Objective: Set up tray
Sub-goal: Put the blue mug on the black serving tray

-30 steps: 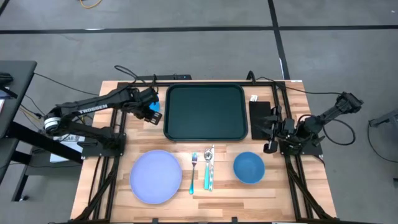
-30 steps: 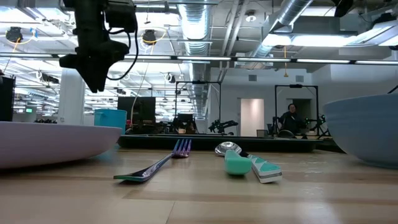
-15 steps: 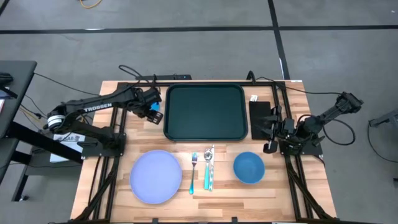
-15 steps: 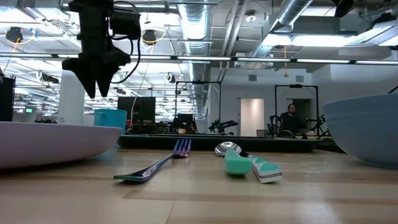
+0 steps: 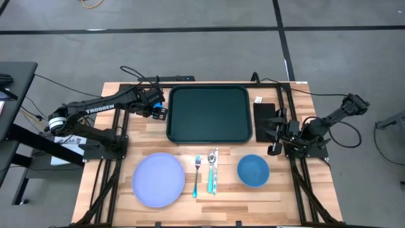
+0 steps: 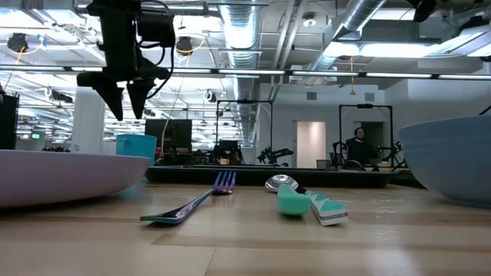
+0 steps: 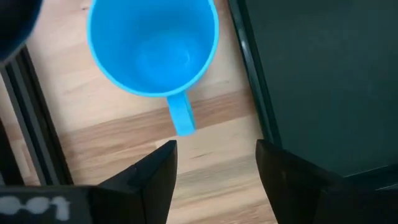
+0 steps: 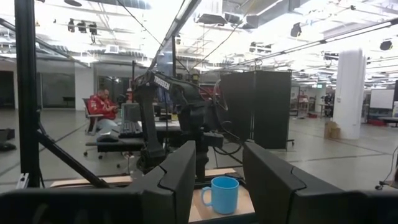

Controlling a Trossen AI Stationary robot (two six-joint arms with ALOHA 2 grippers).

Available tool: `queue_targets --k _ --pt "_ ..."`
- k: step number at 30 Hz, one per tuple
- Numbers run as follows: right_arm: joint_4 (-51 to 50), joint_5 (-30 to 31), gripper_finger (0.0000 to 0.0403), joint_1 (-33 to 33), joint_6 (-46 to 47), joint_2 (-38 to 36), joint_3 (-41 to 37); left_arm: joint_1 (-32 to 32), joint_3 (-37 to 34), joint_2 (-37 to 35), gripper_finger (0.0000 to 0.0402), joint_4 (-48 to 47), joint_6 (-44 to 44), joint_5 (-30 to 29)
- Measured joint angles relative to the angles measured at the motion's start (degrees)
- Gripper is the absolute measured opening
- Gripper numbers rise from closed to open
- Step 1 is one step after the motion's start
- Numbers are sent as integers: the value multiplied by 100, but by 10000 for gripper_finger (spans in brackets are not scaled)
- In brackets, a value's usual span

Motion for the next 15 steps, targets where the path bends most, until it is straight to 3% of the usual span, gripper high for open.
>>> queue_targets --k 15 --pt "-34 0 123 2 -3 0 0 -50 -628 20 206 239 -209 261"
